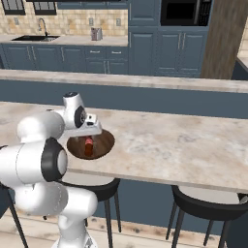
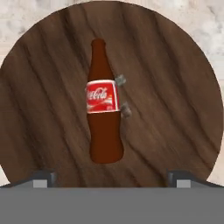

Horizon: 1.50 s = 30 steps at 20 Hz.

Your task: Open the fridge, grab two sodas, and place both sodas inside the bowl with ice on the dining counter.

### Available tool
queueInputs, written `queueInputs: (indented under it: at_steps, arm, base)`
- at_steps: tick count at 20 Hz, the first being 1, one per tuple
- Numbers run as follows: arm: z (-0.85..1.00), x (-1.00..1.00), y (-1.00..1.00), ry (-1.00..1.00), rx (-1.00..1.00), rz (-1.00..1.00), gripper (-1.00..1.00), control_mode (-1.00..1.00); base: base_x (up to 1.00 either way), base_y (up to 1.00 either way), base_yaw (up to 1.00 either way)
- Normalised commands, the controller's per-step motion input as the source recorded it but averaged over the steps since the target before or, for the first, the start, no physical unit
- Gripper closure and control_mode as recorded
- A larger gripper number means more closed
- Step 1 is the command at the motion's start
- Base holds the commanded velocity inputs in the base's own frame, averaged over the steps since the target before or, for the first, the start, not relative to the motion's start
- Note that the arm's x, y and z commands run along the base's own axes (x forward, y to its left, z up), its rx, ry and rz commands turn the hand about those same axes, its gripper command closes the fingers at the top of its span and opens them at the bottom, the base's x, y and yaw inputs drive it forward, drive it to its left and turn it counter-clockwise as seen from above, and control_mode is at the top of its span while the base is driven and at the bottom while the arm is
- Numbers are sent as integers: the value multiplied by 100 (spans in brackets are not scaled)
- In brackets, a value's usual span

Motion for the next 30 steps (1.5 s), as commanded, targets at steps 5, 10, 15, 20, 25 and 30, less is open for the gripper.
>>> queueInputs:
  at_steps: [5,10,15,20,25,30]
  arm:
    - [79,-25,0,-5,4,0,-100,-100]
    - [65,-25,5,-3,2,0,-100,-100]
    - [51,-42,17,-3,1,0,-100,-100]
    - [22,-79,21,-5,1,0,-100,-100]
    - [-17,-100,10,-15,0,0,-100,-100]
    - [-33,-100,1,-25,0,0,-100,-100]
  base:
    - [0,0,0]
    - [0,0,0]
    - [0,0,0]
    - [0,0,0]
    - [0,0,0]
    - [0,0,0]
